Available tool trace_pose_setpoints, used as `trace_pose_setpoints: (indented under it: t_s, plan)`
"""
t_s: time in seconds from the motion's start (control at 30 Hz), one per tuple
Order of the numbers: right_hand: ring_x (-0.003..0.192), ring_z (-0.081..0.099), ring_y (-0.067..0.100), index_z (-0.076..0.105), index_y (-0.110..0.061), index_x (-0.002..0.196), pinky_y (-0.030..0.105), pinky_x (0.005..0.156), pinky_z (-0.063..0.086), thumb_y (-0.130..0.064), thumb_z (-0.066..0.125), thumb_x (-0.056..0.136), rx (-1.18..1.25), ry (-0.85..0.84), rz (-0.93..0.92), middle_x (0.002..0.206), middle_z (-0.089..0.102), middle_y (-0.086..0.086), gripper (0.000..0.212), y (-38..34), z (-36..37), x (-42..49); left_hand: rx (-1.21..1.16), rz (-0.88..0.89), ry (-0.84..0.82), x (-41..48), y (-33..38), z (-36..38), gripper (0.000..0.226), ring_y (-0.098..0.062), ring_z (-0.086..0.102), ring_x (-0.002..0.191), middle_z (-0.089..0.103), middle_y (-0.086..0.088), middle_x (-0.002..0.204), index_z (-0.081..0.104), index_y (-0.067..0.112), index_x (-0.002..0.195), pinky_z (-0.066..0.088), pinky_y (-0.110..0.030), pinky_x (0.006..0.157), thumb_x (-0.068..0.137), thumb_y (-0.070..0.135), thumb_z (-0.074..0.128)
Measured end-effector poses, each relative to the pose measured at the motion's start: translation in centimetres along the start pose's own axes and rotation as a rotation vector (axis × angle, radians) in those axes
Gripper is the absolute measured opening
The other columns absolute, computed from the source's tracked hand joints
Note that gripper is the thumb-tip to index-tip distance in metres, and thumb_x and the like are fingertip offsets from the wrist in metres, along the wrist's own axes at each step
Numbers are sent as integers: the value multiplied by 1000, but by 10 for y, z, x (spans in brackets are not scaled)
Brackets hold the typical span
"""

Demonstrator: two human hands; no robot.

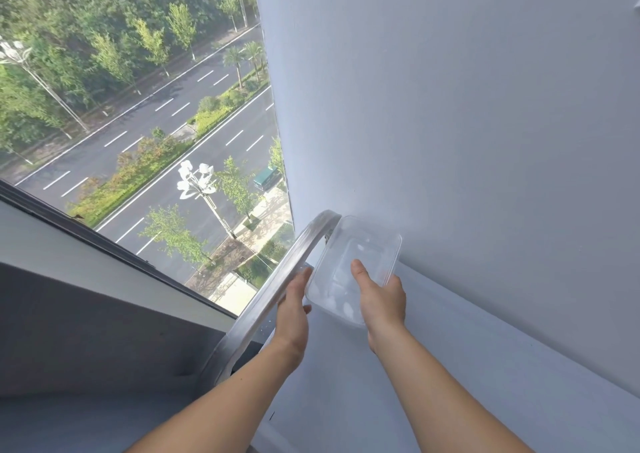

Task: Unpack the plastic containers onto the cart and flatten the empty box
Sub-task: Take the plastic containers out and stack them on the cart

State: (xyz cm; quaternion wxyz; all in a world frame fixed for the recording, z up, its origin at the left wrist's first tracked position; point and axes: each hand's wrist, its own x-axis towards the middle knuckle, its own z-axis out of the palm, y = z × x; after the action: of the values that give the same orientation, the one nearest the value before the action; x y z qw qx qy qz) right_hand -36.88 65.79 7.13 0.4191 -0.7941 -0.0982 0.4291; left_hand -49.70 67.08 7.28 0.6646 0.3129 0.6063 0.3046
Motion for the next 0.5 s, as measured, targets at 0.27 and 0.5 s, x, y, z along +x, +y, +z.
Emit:
trace_pose_setpoints:
  t_s: [0.27,0.5]
  plan:
    - [133,35,31,49,-13,137,45,97,42,-69,64,81,-137,101,2,143,40,8,81,-5,10,-1,70,-7,-15,-6,4,2,49,-19,56,117,46,12,138,45,29,145,31,-32,97,103,51,37]
    - [134,36,30,49,-12,138,46,100,42,-68,65,80,-128,126,-3,145,41,6,82,0,8,3,156,56,-43,-5,8,0,43,-12,43,139,46,11,150,51,29,143,32,-39,118,103,44,42]
